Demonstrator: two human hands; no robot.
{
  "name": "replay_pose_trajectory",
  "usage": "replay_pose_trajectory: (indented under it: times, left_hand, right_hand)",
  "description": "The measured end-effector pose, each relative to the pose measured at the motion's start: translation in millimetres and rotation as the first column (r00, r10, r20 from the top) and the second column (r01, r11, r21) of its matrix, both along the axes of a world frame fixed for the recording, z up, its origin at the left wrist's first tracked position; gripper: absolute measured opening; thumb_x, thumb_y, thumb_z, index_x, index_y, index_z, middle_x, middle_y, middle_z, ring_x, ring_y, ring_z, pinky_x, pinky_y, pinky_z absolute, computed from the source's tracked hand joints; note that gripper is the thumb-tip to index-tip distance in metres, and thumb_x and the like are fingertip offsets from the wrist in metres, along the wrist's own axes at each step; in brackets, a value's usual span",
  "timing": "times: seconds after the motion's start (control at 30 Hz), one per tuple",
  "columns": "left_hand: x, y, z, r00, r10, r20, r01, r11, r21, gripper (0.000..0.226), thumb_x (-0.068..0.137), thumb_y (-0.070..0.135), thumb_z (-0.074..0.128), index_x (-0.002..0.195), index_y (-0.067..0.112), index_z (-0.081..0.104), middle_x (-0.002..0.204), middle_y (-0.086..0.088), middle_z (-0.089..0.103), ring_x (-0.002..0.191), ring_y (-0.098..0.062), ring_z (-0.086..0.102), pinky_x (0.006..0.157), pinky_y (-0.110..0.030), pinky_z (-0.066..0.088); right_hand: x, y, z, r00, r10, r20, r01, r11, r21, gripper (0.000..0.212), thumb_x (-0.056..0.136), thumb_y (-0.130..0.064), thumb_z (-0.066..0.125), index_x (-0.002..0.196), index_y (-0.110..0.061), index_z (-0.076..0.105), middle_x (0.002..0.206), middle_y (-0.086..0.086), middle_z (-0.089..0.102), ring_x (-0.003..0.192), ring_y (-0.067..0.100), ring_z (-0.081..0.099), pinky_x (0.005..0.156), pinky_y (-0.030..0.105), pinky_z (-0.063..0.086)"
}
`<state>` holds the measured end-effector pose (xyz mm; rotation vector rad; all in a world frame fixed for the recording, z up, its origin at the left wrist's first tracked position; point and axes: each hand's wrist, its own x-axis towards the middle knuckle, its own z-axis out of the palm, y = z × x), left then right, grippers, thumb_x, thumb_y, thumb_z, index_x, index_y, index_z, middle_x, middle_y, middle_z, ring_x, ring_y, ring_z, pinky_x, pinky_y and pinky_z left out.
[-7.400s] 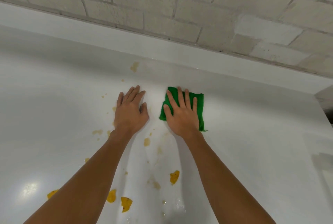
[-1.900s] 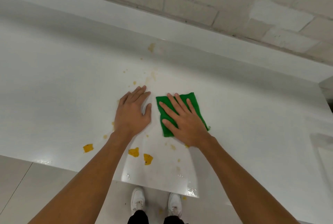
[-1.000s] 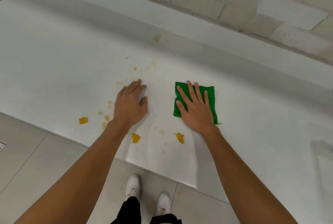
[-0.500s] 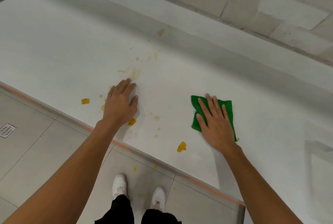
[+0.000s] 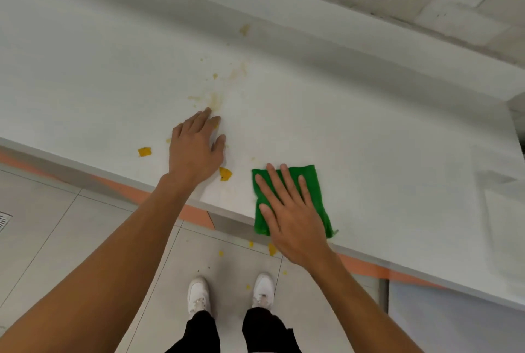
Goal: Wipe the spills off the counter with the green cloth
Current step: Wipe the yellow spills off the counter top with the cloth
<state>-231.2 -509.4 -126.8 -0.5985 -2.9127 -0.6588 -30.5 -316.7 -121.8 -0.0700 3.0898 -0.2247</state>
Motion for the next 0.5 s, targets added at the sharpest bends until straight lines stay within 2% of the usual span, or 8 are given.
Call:
replay_pose_trajectory:
  times: [0.07,0.13,0.33,0.5]
  left_hand:
    - [-3,-6,0,0.999,-0.03,0.014,0.03,1.0,0.0,0.056,0.099,0.042,0.045,0.148,0.016,0.057,0.163,-0.007,0.044,0.149,-0.03,0.042,0.117,-0.047,0.03]
    - [-7,-12,0,0.998,-0.055,0.015,0.055,0.998,0.011,0.054,0.1,0.041,0.045,0.147,0.017,0.058,0.162,-0.006,0.045,0.148,-0.028,0.043,0.117,-0.045,0.03]
    - [-14,-22,-3,0.995,-0.101,-0.004,0.101,0.994,0.047,0.049,0.099,0.036,0.049,0.143,0.018,0.062,0.16,-0.004,0.049,0.145,-0.026,0.047,0.115,-0.043,0.031]
    - [-14,-22,-7,0.995,-0.093,-0.027,0.095,0.993,0.068,0.047,0.099,0.037,0.05,0.141,0.019,0.063,0.158,-0.002,0.052,0.141,-0.023,0.05,0.113,-0.04,0.03]
  right_hand:
    - [9,-5,2,0.999,0.048,0.001,-0.048,0.999,-0.025,0.057,0.117,-0.04,0.021,0.171,-0.03,0.008,0.18,-0.005,-0.004,0.166,0.018,-0.008,0.134,0.052,0.006]
    - [9,8,4,1.0,0.025,0.003,-0.025,0.997,-0.066,0.056,0.117,-0.039,0.023,0.171,-0.032,0.01,0.18,-0.006,-0.003,0.165,0.015,-0.007,0.135,0.05,0.006]
    - [-33,50,3,0.952,-0.303,0.04,0.304,0.952,-0.04,0.06,0.112,-0.052,0.007,0.17,-0.036,0.008,0.179,-0.007,-0.008,0.164,0.014,-0.013,0.133,0.054,0.006]
    - [-81,35,5,0.932,-0.355,0.075,0.358,0.934,-0.021,0.063,0.11,-0.055,0.006,0.17,-0.037,0.002,0.178,-0.005,-0.012,0.164,0.02,-0.016,0.133,0.054,-0.004]
